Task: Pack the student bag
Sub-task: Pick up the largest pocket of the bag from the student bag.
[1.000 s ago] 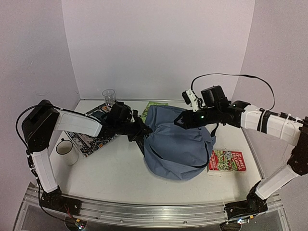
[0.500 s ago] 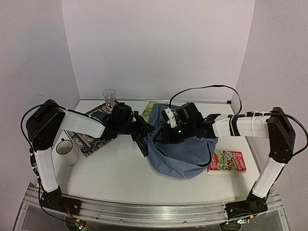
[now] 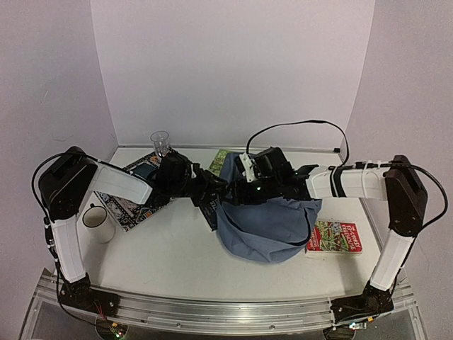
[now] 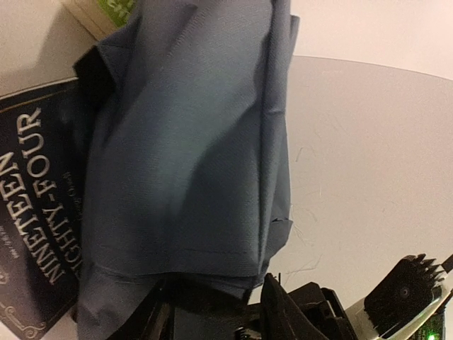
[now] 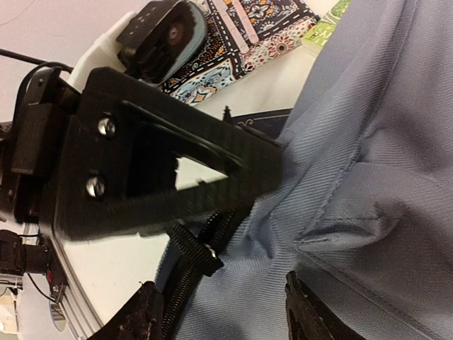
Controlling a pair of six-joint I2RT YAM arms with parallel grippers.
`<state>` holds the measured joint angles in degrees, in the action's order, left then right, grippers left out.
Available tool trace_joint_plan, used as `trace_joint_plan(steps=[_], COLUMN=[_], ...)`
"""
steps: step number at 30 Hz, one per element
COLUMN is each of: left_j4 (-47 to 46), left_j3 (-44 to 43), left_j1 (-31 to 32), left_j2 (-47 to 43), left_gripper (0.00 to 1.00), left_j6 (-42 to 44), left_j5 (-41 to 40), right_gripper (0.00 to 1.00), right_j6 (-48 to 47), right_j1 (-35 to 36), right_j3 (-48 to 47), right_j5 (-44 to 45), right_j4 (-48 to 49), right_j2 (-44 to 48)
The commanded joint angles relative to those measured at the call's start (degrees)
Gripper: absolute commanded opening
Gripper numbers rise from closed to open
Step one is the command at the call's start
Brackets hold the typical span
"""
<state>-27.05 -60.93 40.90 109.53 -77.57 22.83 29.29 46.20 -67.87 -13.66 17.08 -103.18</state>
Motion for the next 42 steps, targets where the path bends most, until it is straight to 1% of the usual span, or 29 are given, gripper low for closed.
trace_joint_plan(steps=[1,4,8,10,14,16,23,29,33,40,42], left_j4=[-2.51,-2.47,-2.48,-2.48,-2.48,-2.48,-2.4,-2.3,-2.3,-2.21,-2.21], left_j3=[2.86,3.98,4.78,5.05,4.99,4.71,3.81,2.53,1.83,1.75,1.66], left_j1=[-1.91,-2.05,-2.61,-2.92,-3.52,-3.81,-5.06,-5.4,-5.4,-5.38,-5.39], left_j2=[-4.18,-4.82,-5.53,-6.29,-6.46,-6.16,-5.33,-3.48,-3.18,-2.62,-2.45], left_gripper=[0.43,0.45,0.46,0.46,0.44,0.43,0.42,0.43,0.43,0.43,0.43], left_j6=[2.93,3.99,4.54,5.26,5.65,5.5,5.57,5.25,5.46,5.46,5.44], left_j5=[2.09,2.49,2.52,2.45,3.2,3.64,4.67,6.73,7.47,8.42,8.74], right_gripper=[0.57,0.54,0.5,0.5,0.49,0.49,0.49,0.5,0.49,0.43,0.4], right_j6=[-1.43,-1.53,-1.77,-2.26,-4.3,-6.32,-15.63,-21.14,-23.2,-25.89,-26.37], right_j1=[-0.58,-0.64,-0.58,-0.6,-0.56,-0.45,0.63,2.6,3.97,5.55,5.89], right_j3=[-3.67,-5.39,-7.58,-8.25,-9.95,-10.0,-11.58,-15.63,-17.25,-19.48,-19.73], right_j5=[2.88,1.46,-0.13,-0.54,-3.43,-3.41,0.33,5.82,9.02,14.09,15.49], right_j4=[-2.46,-2.62,-2.75,-2.89,-3.46,-3.74,-5.14,-9.22,-11.07,-13.83,-14.3], right_j2=[1.58,0.53,-0.92,-1.51,-3.05,-3.36,-4.77,-7.49,-8.88,-10.66,-10.73])
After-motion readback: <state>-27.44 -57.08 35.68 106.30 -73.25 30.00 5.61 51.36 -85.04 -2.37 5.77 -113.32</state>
